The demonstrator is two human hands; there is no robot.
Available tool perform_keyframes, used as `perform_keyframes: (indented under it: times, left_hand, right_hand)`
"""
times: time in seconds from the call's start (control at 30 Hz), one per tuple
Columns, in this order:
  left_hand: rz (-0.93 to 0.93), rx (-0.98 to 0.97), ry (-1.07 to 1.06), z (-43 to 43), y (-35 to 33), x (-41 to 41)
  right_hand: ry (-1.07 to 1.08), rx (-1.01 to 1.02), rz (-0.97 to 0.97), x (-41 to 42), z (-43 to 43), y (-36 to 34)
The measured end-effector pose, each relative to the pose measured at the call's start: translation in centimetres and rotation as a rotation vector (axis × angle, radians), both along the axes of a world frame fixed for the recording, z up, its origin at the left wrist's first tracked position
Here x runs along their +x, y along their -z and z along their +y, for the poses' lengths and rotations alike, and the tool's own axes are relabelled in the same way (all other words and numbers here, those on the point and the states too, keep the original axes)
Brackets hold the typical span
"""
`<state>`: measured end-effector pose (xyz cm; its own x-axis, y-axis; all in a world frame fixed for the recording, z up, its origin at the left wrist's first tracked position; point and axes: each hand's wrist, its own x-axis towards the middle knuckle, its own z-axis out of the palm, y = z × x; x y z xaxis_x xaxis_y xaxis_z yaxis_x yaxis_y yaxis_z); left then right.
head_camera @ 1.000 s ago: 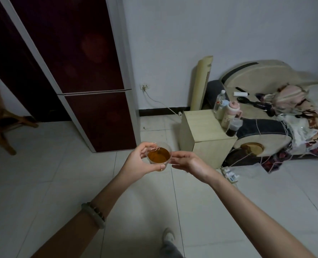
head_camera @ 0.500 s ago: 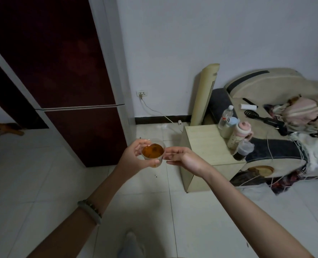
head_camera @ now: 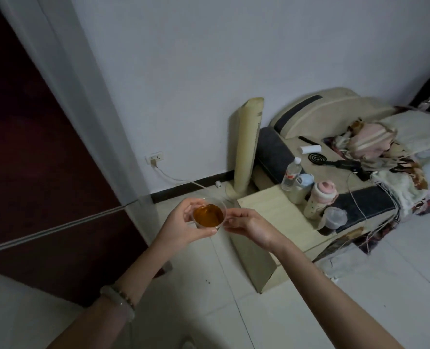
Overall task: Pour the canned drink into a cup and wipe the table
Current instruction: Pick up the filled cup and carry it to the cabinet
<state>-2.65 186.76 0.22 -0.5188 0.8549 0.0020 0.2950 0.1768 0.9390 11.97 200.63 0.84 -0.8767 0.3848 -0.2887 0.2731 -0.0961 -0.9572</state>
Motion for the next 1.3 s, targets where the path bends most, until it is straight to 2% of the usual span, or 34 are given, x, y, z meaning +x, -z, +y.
perform_keyframes:
  times: [0.2, 0.43, 0.93, 1.1, 1.3]
  left_hand:
    - [-0.021, 0.024, 0.176, 6.4, 0.2, -6.7]
    - [-0.073, -0.027, 0.395, 14.4, 1.1, -8.7]
    - [-0.047, -0.119, 0.803, 36.9, 5.5, -5.4]
    - [-0.047, -0.108, 0.923, 42.2, 7.8, -3.8]
    - [-0.027, -0.190, 1.024, 46.9, 11.8, -2.8]
  right_hand:
    - [0.177, -0.011, 0.028, -4.3, 3.4, -0.4]
    - [0.363, -0.031, 0.006, -4.5, 8.5, 1.4]
    - [0.808, -0.068, -0.049, -0.1, 22.3, 5.6]
    - [0.940, -0.094, -0.067, 1.0, 25.3, 7.0]
    - [1.082, -0.189, -0.105, 1.6, 27.7, 10.7]
